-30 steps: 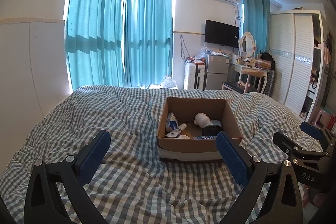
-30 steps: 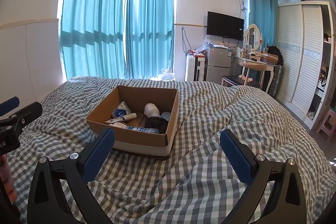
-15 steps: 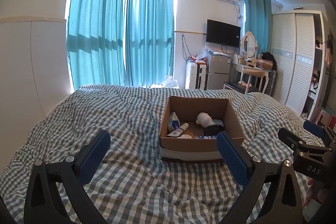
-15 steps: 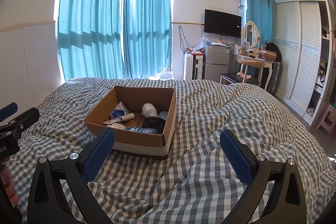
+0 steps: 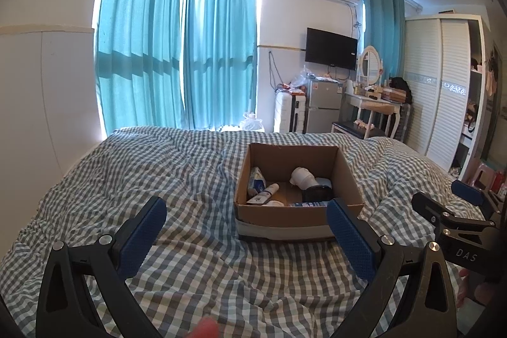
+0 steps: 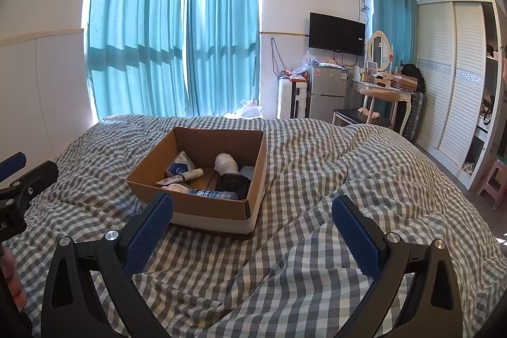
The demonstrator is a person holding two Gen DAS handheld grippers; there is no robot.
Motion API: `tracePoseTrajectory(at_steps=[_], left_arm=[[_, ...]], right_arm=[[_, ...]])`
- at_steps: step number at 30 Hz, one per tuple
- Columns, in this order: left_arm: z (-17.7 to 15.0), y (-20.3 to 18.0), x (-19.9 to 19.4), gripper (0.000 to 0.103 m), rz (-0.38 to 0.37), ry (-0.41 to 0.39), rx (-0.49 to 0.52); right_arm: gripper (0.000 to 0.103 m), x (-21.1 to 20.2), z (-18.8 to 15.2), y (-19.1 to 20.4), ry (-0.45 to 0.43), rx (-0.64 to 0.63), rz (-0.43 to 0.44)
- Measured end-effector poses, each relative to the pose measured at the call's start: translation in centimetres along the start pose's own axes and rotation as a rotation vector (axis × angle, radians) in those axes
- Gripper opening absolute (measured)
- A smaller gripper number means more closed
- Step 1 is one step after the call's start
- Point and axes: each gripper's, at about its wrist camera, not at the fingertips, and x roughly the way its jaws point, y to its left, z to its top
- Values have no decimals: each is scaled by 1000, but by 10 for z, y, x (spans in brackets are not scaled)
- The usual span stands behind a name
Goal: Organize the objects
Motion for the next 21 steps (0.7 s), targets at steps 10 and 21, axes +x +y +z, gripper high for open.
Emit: tracePoseTrajectory(at_steps=[10, 21], left_arm=[[-1, 1, 2, 103, 10, 10, -10], [-7, 0, -1, 103, 39, 1, 5]], right_arm=[[101, 1, 0, 0, 5, -6, -2], [101, 4, -3, 1, 16, -5, 2]])
